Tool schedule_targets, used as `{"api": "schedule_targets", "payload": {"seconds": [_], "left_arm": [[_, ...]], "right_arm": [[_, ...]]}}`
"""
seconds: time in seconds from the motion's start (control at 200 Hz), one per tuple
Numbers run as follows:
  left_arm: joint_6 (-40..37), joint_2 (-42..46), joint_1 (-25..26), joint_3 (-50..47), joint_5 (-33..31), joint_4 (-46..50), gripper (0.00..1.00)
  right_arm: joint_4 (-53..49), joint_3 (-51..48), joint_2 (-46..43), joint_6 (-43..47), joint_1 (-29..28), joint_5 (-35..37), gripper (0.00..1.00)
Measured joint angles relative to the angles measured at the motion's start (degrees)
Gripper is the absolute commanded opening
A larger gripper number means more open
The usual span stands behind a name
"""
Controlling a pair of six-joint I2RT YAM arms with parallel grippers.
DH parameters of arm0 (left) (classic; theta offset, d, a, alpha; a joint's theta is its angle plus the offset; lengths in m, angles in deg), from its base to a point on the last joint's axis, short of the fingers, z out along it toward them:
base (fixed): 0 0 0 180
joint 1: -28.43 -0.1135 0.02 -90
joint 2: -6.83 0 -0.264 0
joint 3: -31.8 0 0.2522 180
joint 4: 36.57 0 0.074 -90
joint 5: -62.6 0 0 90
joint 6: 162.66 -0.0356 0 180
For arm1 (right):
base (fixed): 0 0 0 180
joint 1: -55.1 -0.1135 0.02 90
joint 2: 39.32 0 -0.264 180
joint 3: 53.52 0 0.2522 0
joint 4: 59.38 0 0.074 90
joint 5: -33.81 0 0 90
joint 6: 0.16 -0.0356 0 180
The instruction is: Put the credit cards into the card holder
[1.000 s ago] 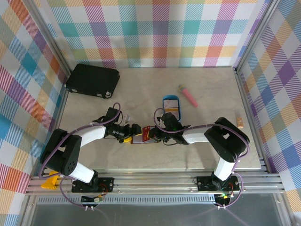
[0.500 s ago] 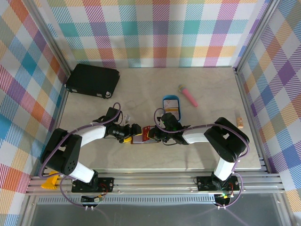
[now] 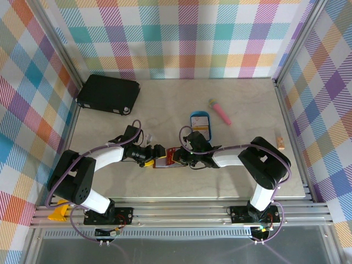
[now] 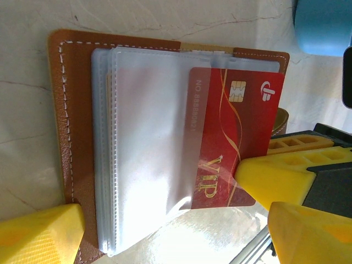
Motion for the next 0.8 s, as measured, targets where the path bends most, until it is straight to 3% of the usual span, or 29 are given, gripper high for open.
{"api": "schedule_targets", "payload": {"seconds": [0.235, 0.8], "left_arm": [[0.0, 0.0, 0.0, 0.0, 0.02, 0.0, 0.87], [-0.02, -0.13, 0.0, 0.0, 0.22, -0.04, 0.87]], "right_arm": [[-5.51, 2.54, 0.0, 1.09, -0.26, 0.63, 0.21], [-16.13, 7.98, -0.07, 5.44, -0.37, 3.15, 0.3]]}}
